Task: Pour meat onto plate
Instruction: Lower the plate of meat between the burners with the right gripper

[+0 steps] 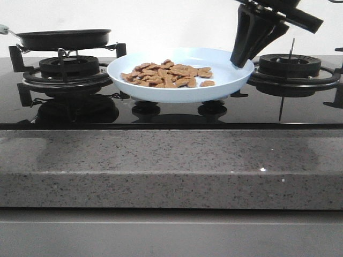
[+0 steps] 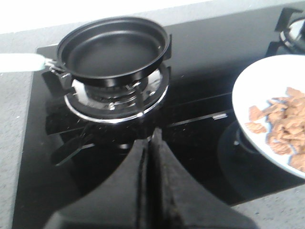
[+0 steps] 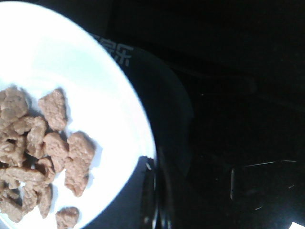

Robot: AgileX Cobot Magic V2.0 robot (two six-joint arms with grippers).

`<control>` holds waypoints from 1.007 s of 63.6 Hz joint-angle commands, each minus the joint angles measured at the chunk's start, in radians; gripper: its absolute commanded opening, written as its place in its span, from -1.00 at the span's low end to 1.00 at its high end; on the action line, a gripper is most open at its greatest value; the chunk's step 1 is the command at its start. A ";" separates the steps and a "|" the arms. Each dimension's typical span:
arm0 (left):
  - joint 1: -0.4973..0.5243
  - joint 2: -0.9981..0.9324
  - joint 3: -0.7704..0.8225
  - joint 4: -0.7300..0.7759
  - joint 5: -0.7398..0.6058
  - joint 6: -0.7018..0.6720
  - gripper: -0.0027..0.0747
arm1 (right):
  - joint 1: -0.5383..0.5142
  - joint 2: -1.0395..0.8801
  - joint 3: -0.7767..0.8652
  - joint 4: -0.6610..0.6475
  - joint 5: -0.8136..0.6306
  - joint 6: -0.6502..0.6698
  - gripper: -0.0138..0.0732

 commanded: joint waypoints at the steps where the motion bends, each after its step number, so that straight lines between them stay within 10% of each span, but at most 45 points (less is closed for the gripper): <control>1: -0.006 -0.013 -0.025 0.009 -0.084 -0.015 -0.98 | -0.001 -0.060 -0.024 0.031 -0.020 -0.010 -0.82; 64: -0.006 -0.013 -0.025 0.004 -0.087 -0.015 -0.98 | -0.033 0.014 -0.272 0.062 0.030 0.006 -0.82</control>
